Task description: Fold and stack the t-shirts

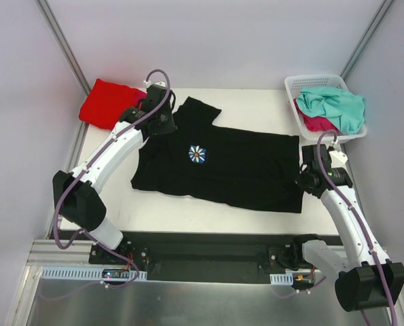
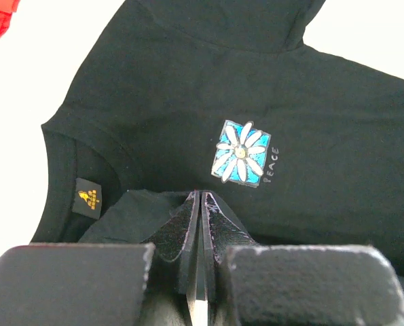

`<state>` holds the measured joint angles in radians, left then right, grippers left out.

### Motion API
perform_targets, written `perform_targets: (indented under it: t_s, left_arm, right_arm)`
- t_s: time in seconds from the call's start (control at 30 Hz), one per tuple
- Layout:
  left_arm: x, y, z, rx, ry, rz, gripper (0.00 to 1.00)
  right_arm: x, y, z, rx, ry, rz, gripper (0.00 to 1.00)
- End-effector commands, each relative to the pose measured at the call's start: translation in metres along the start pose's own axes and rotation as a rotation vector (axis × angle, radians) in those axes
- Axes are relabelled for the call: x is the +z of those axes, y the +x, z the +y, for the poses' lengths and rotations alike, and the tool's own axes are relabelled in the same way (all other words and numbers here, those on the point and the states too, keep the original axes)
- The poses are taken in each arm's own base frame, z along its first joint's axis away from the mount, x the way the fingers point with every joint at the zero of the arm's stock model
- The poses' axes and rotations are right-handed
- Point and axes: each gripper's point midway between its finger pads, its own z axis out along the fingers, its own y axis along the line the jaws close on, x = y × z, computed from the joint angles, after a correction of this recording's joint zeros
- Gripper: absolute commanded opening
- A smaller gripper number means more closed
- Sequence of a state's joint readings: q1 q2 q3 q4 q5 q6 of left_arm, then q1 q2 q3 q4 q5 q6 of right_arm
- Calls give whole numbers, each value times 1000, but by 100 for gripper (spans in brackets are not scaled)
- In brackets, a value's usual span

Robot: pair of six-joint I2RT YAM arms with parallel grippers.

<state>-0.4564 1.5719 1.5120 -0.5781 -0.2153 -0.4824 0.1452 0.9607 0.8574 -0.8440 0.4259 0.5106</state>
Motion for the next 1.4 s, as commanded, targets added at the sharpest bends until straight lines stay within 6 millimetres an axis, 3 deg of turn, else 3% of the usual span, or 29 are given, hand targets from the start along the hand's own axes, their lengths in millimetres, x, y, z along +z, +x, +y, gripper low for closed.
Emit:
perform_targets:
  t_s: [0.0,0.53,0.93,1.37]
  left_arm:
    - [4,-19,-13,-11,45,-37,0]
    - [40,-20,-30,-9,60,6,0]
    - [77,-7,-35,-1,45,68,0]
    - [89,-14,-38,11,33,58,0]
  right_arm:
    - [3,-7,1,3,2,-28,1]
    - [14,-5,-2,-15,56,-9,1]
    - [25,1,-5,-27,91,7,1]
    - [60,15,-7,-24,202,115,1]
